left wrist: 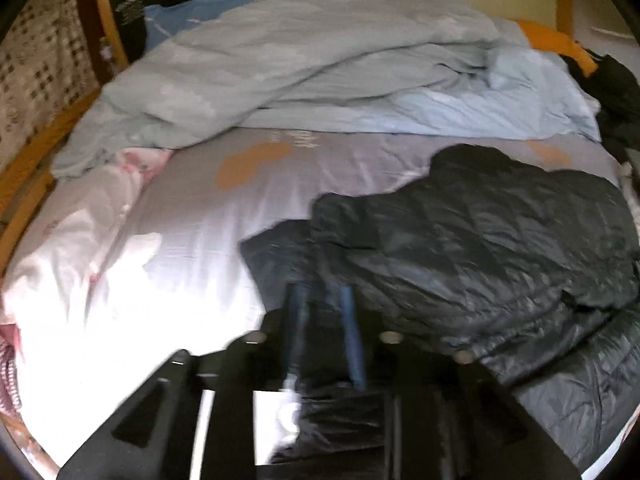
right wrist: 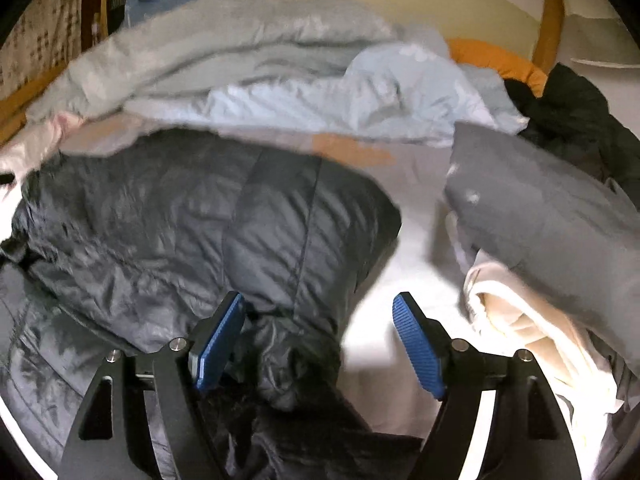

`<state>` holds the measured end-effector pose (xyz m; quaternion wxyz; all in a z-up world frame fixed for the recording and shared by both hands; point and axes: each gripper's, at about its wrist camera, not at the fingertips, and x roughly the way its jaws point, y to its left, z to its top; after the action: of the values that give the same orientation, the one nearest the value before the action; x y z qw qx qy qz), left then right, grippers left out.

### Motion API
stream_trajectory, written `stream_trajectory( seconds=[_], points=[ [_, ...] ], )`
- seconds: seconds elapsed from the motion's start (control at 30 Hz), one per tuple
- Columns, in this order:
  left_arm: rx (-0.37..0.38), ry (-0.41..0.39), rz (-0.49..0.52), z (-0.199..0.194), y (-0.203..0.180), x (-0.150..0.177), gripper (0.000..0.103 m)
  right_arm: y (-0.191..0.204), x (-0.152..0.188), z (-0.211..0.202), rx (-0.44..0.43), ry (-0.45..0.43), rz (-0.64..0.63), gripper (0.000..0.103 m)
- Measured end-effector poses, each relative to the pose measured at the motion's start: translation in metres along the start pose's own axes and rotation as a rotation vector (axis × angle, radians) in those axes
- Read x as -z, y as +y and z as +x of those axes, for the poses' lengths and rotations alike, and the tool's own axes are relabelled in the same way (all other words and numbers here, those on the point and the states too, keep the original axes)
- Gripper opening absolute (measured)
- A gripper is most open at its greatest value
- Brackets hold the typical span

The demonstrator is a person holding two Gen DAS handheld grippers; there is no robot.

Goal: Fold large clothes

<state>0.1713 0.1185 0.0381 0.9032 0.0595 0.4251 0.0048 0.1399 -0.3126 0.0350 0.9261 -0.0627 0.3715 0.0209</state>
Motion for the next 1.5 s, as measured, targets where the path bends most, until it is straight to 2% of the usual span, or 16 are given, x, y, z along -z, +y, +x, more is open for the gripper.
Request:
stream_trajectory(
  seconds=[0.03,0.13,0.23,0.27,0.3,0.37,0.4,0.5,0.67,0.73,0.83,0.9,0.97,1.07,1.2,1.5],
  points=[
    [0.010,0.000,0.002,0.002,-0.004,0.000,0.042,-0.001,-0.001,-0.003,-0.016,-0.014,0.009,0.078],
    [0.038,0.003,0.007,0.014,-0.015,-0.003,0.055,-0.001,-0.001,-0.001,-0.122,0.011,0.031,0.078],
    [0.059,0.030,-0.005,0.031,-0.022,-0.010,0.053,0.002,0.002,0.006,-0.145,0.052,0.035,0.078],
    [0.041,0.037,-0.017,0.035,-0.023,-0.011,0.045,0.004,0.002,0.008,-0.128,0.056,0.023,0.073],
    [-0.019,0.028,-0.046,0.037,-0.022,-0.011,0.013,0.007,0.002,0.010,-0.101,0.057,0.006,0.051],
    [-0.058,-0.035,-0.111,0.025,-0.017,-0.009,0.010,0.009,0.003,0.010,-0.066,0.046,-0.008,0.013],
    [-0.050,-0.085,-0.118,0.013,-0.017,-0.007,0.010,0.008,0.002,0.007,-0.069,0.031,-0.002,0.010],
    [-0.146,-0.131,-0.035,-0.006,-0.026,-0.001,0.010,0.005,0.000,0.002,-0.104,0.023,0.020,0.010],
    [-0.208,-0.033,-0.012,0.007,-0.022,0.017,0.011,0.011,0.001,0.005,-0.123,0.053,0.012,0.011],
    [-0.229,-0.005,0.016,0.019,-0.022,0.026,0.011,0.018,0.005,0.014,-0.083,0.098,-0.017,0.011],
    [-0.175,0.031,-0.033,0.034,-0.014,0.035,0.011,0.022,0.009,0.025,-0.053,0.137,-0.041,0.011],
    [-0.162,0.006,-0.049,0.036,-0.013,0.039,0.011,0.022,0.011,0.031,-0.045,0.159,-0.048,0.011],
    [-0.194,-0.044,-0.036,0.028,-0.018,0.042,0.011,0.020,0.011,0.030,-0.049,0.150,-0.039,0.011],
    [-0.247,-0.153,-0.054,-0.004,-0.026,0.048,0.013,0.017,0.008,0.023,-0.046,0.114,-0.030,0.011],
    [-0.232,-0.261,-0.075,-0.052,-0.035,0.055,0.014,0.018,0.003,0.002,-0.042,0.040,-0.025,0.018],
    [-0.188,-0.326,-0.099,-0.103,-0.041,0.064,0.014,0.013,0.004,-0.043,-0.093,-0.076,0.068,0.035]
  ],
)
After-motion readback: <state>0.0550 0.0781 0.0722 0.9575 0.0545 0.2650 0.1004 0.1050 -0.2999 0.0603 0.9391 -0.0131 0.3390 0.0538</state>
